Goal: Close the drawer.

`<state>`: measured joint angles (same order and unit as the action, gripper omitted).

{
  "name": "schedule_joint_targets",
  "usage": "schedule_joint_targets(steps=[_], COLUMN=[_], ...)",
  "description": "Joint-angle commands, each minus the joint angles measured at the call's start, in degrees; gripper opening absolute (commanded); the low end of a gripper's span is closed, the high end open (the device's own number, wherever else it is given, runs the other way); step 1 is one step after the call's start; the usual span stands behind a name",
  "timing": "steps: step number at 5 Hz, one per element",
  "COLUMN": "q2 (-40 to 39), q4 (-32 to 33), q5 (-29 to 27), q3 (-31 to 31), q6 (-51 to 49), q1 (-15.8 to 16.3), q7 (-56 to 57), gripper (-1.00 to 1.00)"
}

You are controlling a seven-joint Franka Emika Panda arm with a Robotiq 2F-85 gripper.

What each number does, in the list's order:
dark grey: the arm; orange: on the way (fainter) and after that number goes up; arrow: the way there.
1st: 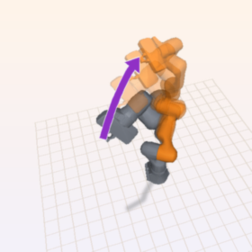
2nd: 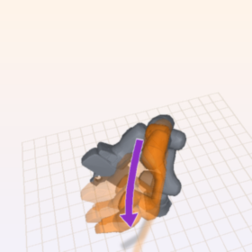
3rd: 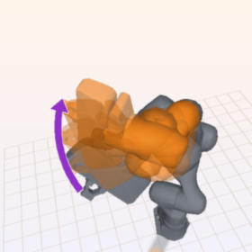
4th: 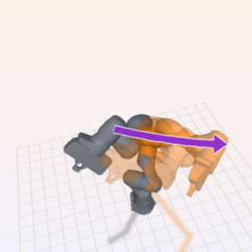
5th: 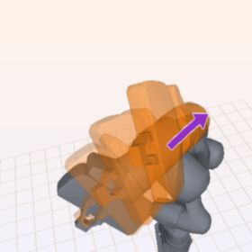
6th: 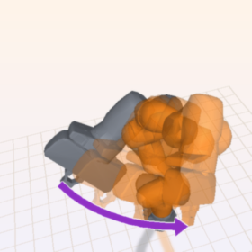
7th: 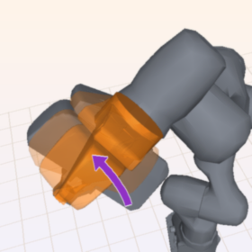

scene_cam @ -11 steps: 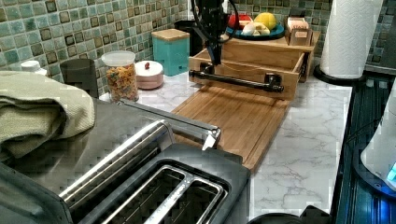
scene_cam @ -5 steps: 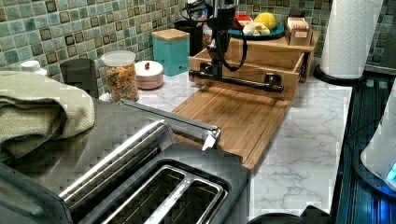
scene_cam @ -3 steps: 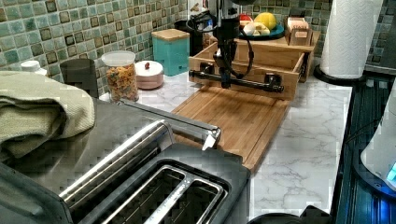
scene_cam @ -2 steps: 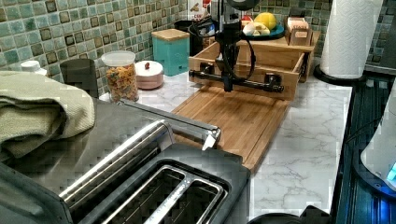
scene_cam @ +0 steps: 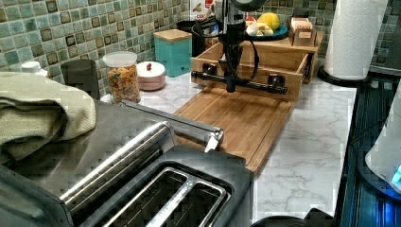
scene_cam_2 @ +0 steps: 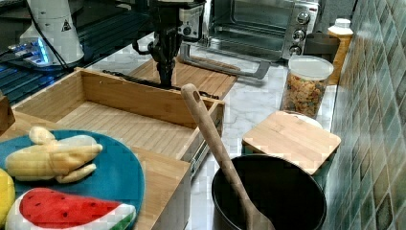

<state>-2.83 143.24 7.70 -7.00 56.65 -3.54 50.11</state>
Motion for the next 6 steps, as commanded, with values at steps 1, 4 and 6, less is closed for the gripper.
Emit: schedule_joint_targets(steps=[1, 4, 6], q2=[-7.1, -7.8, -12.3], q4=[-10.3, -19.1, -22.7], q5=[-8.1, -3.8, -9.2], q3=[-4.3, -12.7, -13.6], q6=[1.6, -4.4, 1.7], q1=[-7.1, -14.0, -19.7], q7=[21.0, 20.7, 27.6], gripper=[-1.00, -1.00, -1.00])
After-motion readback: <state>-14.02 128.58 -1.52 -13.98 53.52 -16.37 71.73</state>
